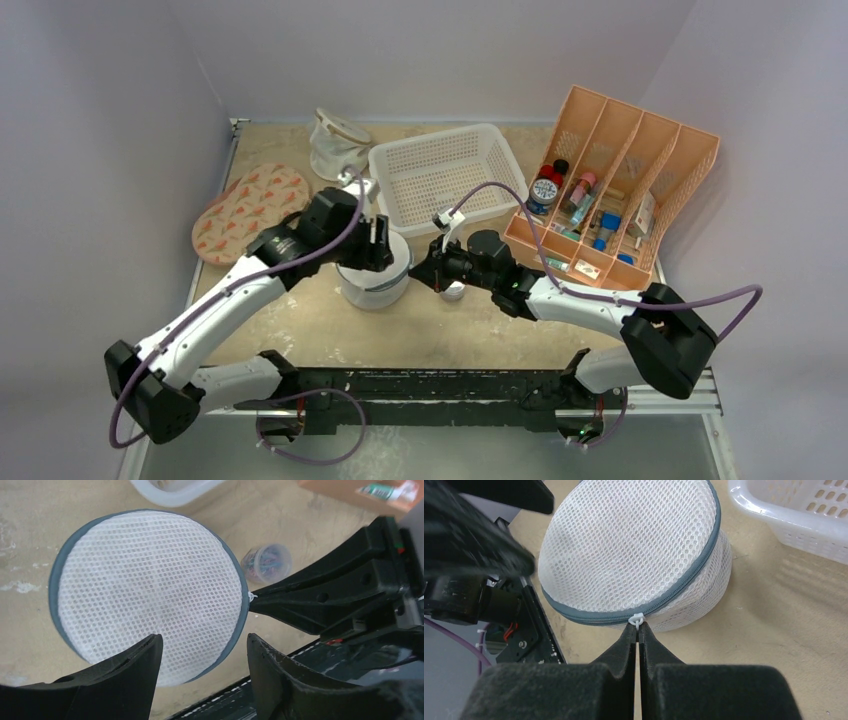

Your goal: Unzip the laundry bag and remove the bra

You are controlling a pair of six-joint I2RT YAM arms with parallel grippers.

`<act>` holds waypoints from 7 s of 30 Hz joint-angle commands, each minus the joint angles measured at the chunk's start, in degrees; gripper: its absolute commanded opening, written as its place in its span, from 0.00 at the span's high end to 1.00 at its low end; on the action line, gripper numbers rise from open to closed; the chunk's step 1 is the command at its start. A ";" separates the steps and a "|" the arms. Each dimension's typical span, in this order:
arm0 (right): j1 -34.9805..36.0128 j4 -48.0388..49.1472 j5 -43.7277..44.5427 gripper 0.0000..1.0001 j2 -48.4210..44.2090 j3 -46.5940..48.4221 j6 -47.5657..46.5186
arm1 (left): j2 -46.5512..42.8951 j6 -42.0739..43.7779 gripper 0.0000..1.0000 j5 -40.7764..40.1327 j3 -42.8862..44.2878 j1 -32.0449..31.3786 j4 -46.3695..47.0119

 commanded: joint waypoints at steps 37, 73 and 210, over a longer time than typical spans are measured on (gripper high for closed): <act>-1.30 4.83 -2.75 1.00 -1.88 0.43 5.58 | 7.40 9.02 0.93 -16.53 -3.42 -15.83 7.80; -2.50 8.24 -11.53 1.00 -0.20 1.48 3.23 | 6.35 2.89 0.60 -14.69 -2.17 -15.84 6.25; -5.93 6.81 -22.21 1.00 6.60 6.90 3.20 | 5.49 5.47 0.87 -23.43 -0.65 -15.69 5.27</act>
